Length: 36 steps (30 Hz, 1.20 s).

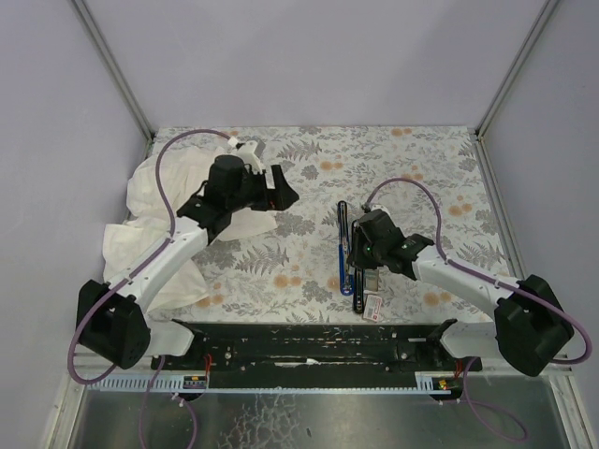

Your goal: Load the staples into the stapler

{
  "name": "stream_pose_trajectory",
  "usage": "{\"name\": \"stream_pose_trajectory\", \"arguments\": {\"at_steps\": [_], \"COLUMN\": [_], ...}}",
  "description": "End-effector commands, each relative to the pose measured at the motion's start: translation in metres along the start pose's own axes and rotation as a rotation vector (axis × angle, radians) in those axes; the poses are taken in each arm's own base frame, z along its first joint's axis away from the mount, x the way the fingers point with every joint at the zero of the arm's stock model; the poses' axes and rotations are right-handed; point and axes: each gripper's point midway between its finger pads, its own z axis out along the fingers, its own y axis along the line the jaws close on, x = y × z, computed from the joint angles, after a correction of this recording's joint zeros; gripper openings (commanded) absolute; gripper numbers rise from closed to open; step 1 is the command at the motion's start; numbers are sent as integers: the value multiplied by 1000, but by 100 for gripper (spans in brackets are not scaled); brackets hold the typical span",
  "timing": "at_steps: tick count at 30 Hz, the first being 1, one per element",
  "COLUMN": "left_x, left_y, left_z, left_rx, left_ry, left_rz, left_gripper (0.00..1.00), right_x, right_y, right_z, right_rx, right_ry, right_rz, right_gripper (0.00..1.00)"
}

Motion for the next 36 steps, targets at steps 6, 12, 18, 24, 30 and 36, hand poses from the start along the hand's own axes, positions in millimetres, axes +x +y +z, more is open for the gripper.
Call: {"name": "stream_pose_trajectory", "arguments": {"at_steps": [6,12,18,24,30,36], "left_x": [1,0,0,1,0,-1], "left_y": [36,37,39,40,41,42], "left_z": [-18,-20,-21,-20,-21,-21], "left_rx": [-121,-128,-139,-141,-141,-141], "left_ry": [-17,-18,-21,-17,-18,-20], "left_rz": [36,36,39,37,35,32], "left_gripper": [85,85,85,85,85,85], "right_x": [-11,-6,-3,-1,3,2], "right_y": [13,18,16,14,11,9], "right_z": [4,10,13,16,19,19], "right_rx": [15,19,38,57,73,89], "right_ry": [-57,-35,-27,-22,-11,-14], "right_rz": [26,8,-3,-22,-33,-46], "right_gripper": [22,22,22,22,22,22]}}
